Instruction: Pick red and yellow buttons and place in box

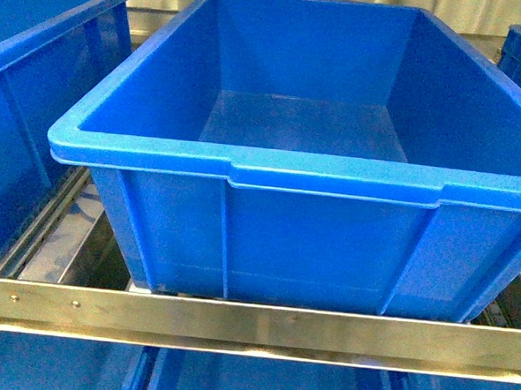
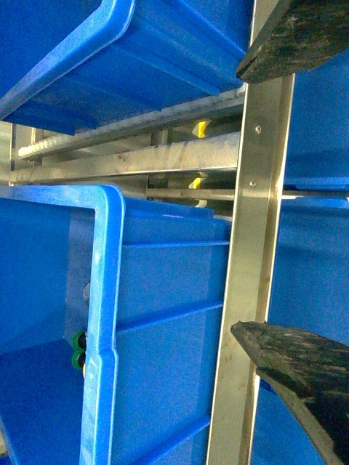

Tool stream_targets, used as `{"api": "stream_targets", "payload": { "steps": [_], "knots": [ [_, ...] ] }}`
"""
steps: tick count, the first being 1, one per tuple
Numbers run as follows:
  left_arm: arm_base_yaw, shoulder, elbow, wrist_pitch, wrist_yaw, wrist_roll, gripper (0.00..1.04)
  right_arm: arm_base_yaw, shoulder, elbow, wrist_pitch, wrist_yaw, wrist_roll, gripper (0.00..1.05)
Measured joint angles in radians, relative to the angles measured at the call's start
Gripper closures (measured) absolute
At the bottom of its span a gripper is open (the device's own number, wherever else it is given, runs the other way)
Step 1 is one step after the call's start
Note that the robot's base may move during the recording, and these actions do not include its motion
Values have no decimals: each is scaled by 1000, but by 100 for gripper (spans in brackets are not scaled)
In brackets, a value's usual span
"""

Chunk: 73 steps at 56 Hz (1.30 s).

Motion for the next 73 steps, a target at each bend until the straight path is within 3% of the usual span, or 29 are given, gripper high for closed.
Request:
{"api": "stream_targets", "payload": {
  "steps": [13, 27, 41, 50, 60, 73],
  "knots": [
    [0, 0, 0, 0, 0, 0, 8, -112, 282, 134, -71, -35, -30, 72],
    [0, 0, 0, 0, 0, 0, 8, -144, 449, 254, -140, -63, -54, 72],
    [0, 0, 0, 0, 0, 0, 8, -157, 482, 305, -179, -78, -57, 27],
    [0, 0, 0, 0, 0, 0, 8, -158, 454, 282, -179, -79, -51, 6],
    [0, 0, 0, 0, 0, 0, 8, -144, 277, 129, -163, -107, -24, 7],
    [0, 0, 0, 0, 0, 0, 8, -92, -98, -123, -139, -259, 32, 7]
  ]
}}
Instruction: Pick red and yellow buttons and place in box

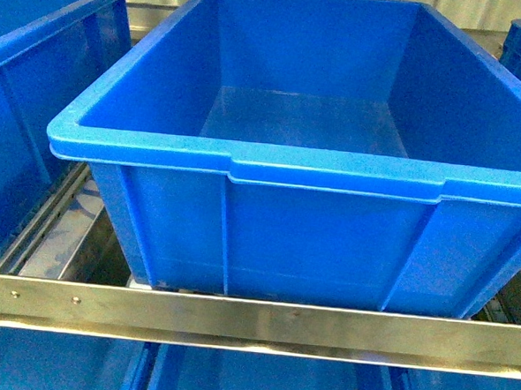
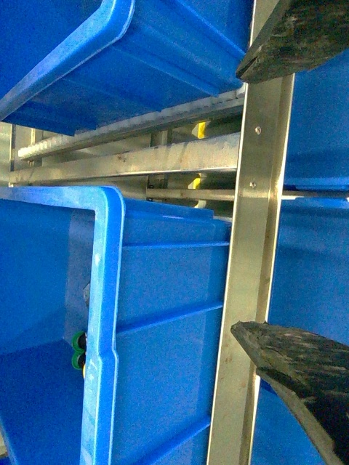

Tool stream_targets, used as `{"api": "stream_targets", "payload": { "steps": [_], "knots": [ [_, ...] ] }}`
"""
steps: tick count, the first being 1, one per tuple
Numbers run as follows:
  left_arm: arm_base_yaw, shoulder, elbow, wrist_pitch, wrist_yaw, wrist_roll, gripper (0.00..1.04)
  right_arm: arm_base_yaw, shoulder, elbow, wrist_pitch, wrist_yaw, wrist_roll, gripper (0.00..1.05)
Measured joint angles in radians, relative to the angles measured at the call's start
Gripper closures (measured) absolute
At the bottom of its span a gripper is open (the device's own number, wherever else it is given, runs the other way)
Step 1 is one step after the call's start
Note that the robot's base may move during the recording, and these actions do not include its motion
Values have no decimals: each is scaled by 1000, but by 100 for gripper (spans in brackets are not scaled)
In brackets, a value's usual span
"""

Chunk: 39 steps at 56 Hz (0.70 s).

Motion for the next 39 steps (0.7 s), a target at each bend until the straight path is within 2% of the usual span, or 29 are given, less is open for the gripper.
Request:
{"api": "stream_targets", "payload": {
  "steps": [11, 19, 26, 30, 34, 39],
  "knots": [
    [0, 0, 0, 0, 0, 0, 8, 30, -278, -183, -49, -52, 76, 7],
    [0, 0, 0, 0, 0, 0, 8, 93, -483, -316, -126, -69, 146, 7],
    [0, 0, 0, 0, 0, 0, 8, 217, -672, -426, -227, -47, 217, 7],
    [0, 0, 0, 0, 0, 0, 8, 313, -758, -472, -275, 10, 241, 7],
    [0, 0, 0, 0, 0, 0, 8, 375, -827, -518, -288, 33, 154, 15],
    [0, 0, 0, 0, 0, 0, 8, 401, -940, -620, -289, 33, -77, 31]
  ]
}}
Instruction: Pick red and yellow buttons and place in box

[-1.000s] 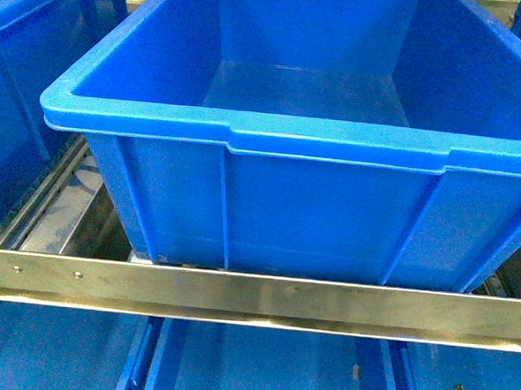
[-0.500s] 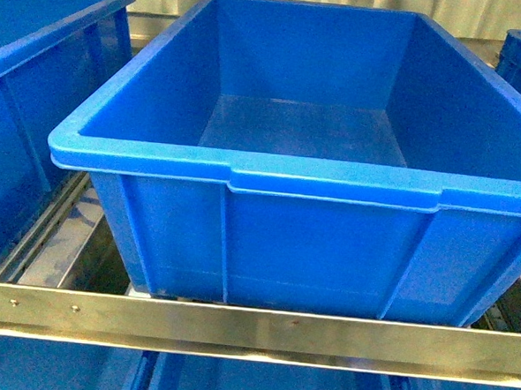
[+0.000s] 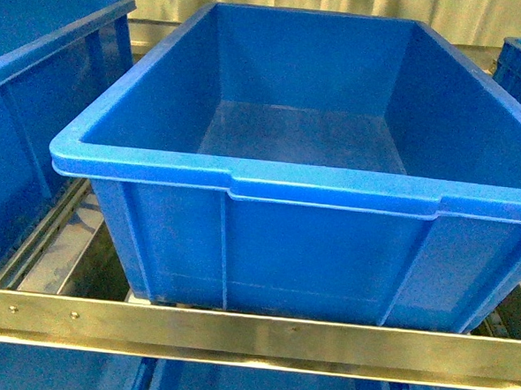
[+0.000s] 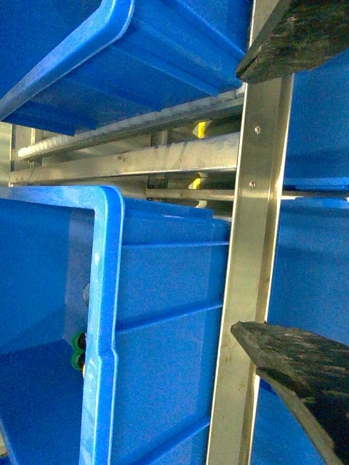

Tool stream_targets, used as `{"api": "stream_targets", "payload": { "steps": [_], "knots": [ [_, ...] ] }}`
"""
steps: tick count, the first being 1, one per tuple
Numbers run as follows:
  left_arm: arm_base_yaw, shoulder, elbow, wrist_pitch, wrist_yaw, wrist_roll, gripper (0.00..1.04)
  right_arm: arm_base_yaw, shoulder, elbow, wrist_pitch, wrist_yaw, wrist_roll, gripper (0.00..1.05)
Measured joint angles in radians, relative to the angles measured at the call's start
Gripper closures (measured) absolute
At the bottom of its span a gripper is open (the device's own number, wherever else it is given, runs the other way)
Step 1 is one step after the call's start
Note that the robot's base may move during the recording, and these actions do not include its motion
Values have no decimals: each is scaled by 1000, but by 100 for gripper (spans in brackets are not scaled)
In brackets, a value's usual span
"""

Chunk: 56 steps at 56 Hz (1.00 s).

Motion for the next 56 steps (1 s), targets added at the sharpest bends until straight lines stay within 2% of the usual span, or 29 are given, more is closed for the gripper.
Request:
{"api": "stream_targets", "payload": {
  "steps": [3, 8, 25, 32, 56],
  "knots": [
    [0, 0, 0, 0, 0, 0, 8, 2, -58, -58, -3, 5, -109, 40],
    [0, 0, 0, 0, 0, 0, 8, 2, -132, -134, -9, 11, -193, 54],
    [0, 0, 0, 0, 0, 0, 8, 3, -227, -249, 8, 10, -259, 101],
    [0, 0, 0, 0, 0, 0, 8, 4, -325, -278, -74, 10, -269, 102],
    [0, 0, 0, 0, 0, 0, 8, 5, -402, -345, -69, 11, -270, 102]
  ]
}}
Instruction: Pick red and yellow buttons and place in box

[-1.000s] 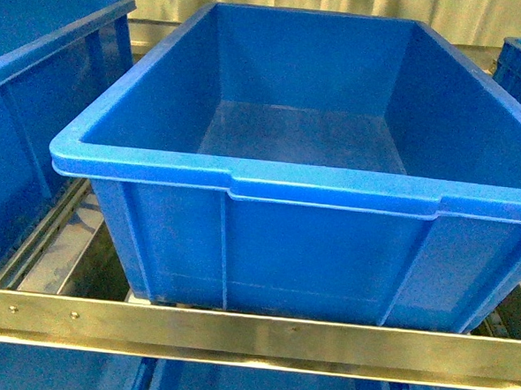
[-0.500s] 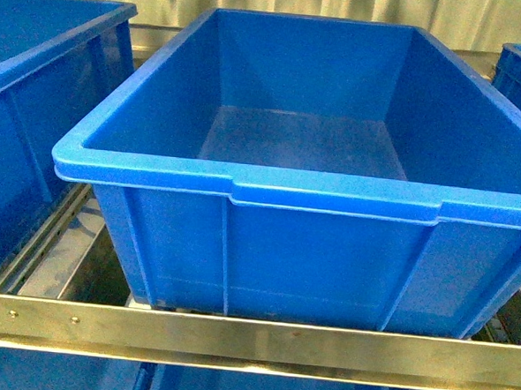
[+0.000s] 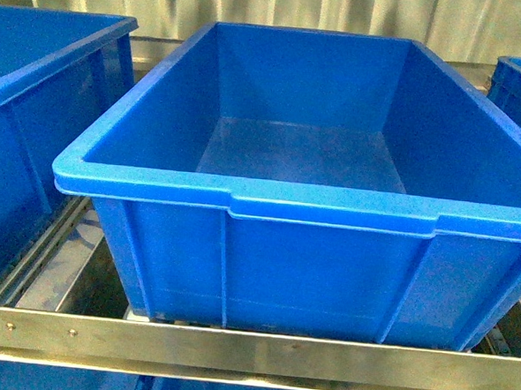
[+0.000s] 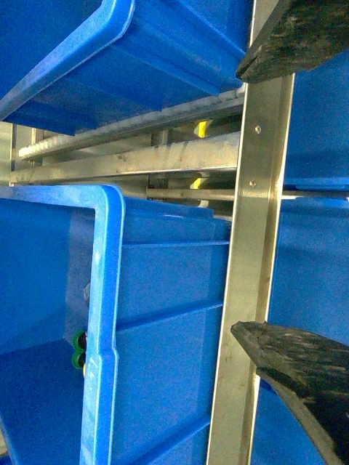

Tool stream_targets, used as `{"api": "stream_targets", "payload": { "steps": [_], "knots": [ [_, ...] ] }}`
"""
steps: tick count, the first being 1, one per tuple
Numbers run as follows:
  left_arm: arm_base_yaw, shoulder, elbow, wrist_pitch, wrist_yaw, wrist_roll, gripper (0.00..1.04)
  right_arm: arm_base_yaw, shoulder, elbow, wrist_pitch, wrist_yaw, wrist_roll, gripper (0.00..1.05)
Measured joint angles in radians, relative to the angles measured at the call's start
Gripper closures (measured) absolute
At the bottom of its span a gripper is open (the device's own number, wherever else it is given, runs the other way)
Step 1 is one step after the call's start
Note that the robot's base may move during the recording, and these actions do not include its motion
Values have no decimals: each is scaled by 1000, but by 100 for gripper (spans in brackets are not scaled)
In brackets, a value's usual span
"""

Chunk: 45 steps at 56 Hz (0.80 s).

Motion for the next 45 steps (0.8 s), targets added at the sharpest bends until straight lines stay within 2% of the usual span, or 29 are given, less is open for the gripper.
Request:
{"api": "stream_targets", "payload": {
  "steps": [37, 45],
  "knots": [
    [0, 0, 0, 0, 0, 0, 8, 0, -57, -35, 11, 0, 0, 102],
    [0, 0, 0, 0, 0, 0, 8, 0, -57, -35, 11, 0, -2, 81]
  ]
}}
